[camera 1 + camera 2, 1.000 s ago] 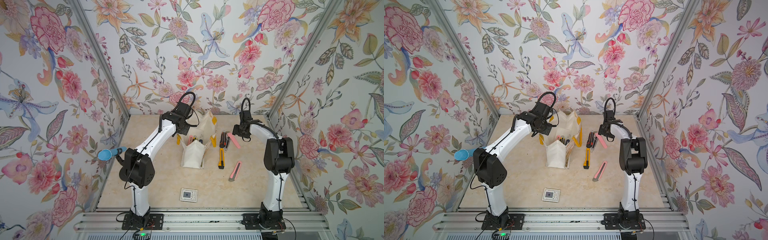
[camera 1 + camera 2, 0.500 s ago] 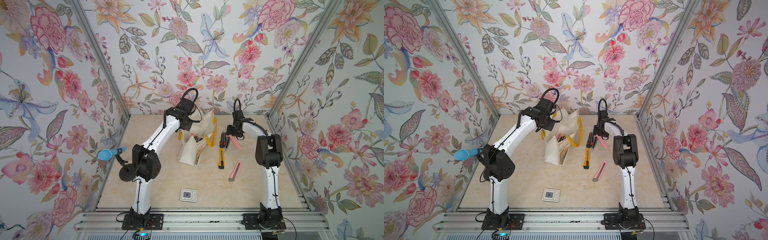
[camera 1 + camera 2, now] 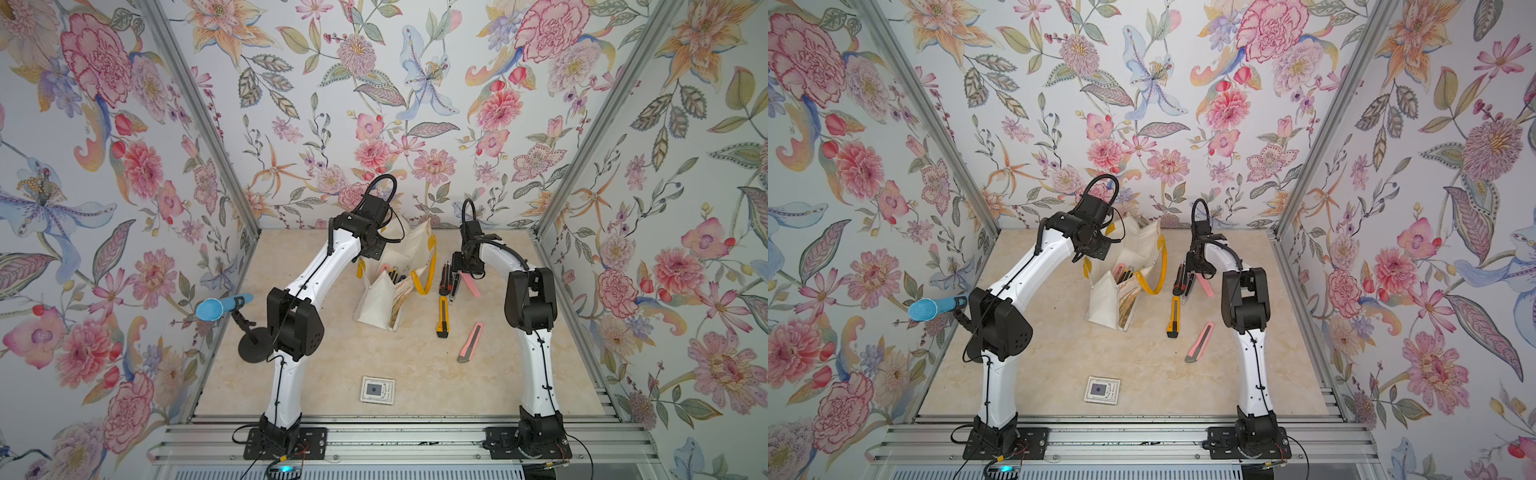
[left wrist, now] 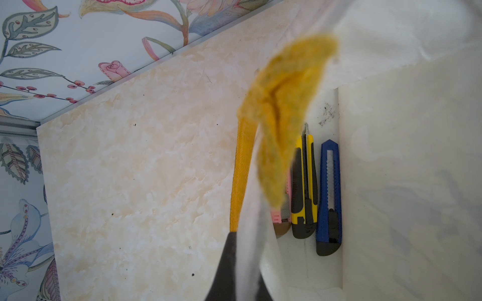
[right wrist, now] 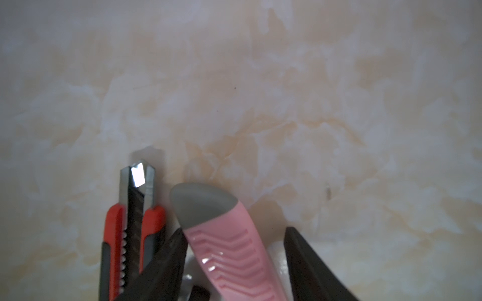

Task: Place the art knife into the pouch
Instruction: Pick up the utility knife at the center of the board.

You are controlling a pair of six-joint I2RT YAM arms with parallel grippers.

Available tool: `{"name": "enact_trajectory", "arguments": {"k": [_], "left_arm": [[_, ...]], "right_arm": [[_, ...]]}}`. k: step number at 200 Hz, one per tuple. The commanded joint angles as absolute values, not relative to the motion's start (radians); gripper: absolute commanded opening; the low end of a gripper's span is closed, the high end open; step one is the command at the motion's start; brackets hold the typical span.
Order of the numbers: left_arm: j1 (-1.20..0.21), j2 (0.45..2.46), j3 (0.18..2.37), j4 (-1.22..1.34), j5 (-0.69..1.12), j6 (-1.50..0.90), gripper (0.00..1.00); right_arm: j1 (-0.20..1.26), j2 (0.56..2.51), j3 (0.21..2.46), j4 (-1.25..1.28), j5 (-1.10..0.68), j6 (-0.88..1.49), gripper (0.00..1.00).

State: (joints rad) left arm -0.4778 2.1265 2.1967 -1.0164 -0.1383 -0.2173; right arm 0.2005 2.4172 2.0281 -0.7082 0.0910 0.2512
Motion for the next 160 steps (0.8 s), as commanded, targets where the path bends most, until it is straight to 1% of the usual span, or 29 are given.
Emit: {"name": "enact_trajectory", "arguments": {"k": [1, 23, 53, 65, 88, 121, 160], "left_arm": [[-0.468, 2.1, 2.177, -0.999, -0.176, -0.252, 0.0], [-0.468, 2.095, 2.171, -0.998, -0.176, -0.257, 0.0], [-0.468, 2.096, 2.17, -0.994, -0.171, -0.256, 0.0], [-0.469, 2.099, 2.171, -0.994, -0.165, -0.256, 0.0], [-0.47, 2.1, 2.162, -0.985, -0.153, -0.252, 0.0], [-0.473, 2.092, 2.135, -0.965, -0.129, -0.247, 0.0], [-0.481, 2.083, 2.115, -0.944, -0.101, -0.234, 0.0]], "right_arm": [[0.204, 2.456, 2.045, -0.767, 0.109, 0.24, 0.56], [0.204, 2.456, 2.04, -0.774, 0.115, 0.247, 0.41], [0.208, 2.445, 2.02, -0.776, 0.126, 0.25, 0.32], [0.211, 2.434, 2.011, -0.776, 0.151, 0.25, 0.27], [0.214, 2.408, 2.01, -0.776, 0.188, 0.248, 0.24], [0.213, 2.332, 2.026, -0.775, 0.243, 0.247, 0.24], [0.222, 2.211, 2.075, -0.775, 0.246, 0.257, 0.24]]}}
